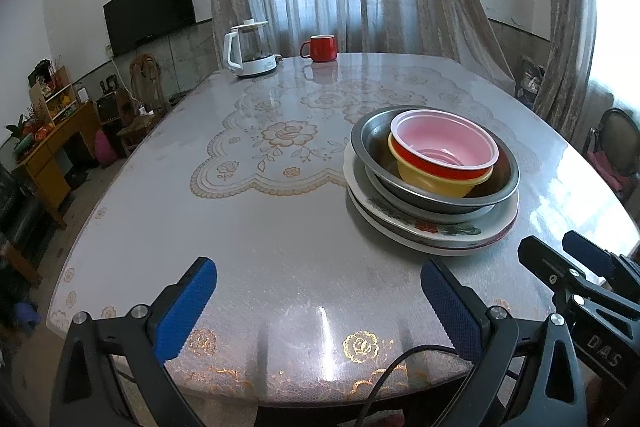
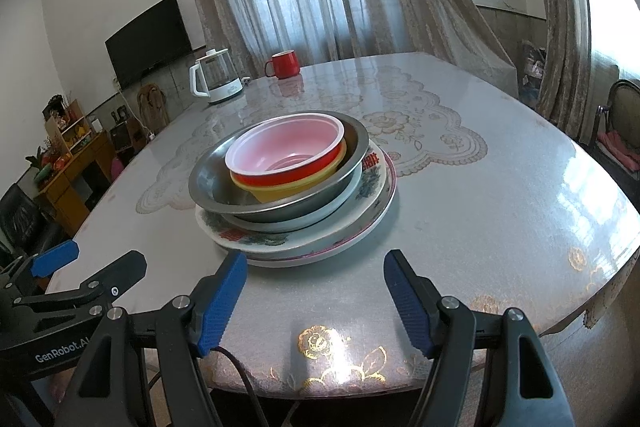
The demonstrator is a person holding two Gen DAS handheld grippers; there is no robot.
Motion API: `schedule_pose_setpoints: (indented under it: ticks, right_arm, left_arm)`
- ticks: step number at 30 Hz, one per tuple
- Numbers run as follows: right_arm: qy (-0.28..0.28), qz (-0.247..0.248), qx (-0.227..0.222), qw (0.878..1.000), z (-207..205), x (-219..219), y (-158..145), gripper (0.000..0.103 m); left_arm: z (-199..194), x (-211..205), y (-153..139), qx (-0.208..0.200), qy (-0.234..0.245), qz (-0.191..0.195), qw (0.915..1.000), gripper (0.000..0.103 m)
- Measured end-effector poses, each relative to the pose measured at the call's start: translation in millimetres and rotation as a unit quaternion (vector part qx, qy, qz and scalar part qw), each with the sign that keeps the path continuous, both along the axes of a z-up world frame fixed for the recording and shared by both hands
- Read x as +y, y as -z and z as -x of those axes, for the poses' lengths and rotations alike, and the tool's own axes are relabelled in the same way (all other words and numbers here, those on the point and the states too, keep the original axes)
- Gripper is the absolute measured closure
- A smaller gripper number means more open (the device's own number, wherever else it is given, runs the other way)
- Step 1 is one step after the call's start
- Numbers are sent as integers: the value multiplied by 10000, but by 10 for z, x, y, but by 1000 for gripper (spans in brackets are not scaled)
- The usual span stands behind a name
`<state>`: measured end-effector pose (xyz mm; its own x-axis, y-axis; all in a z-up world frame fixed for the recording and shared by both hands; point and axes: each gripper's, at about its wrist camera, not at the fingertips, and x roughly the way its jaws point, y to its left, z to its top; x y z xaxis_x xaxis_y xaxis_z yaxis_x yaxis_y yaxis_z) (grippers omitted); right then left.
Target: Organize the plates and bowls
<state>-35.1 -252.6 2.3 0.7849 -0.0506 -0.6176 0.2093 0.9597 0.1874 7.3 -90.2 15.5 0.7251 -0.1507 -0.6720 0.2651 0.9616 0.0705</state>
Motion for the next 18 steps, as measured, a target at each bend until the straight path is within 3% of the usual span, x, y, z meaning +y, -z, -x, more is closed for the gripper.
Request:
schedule_pose_setpoints:
  ticks: [18]
  right_arm:
    - [16, -36, 32, 10000, -3, -26, 13, 31]
  left_arm:
    - [-19, -29, 14, 48, 118, 132, 9998, 0]
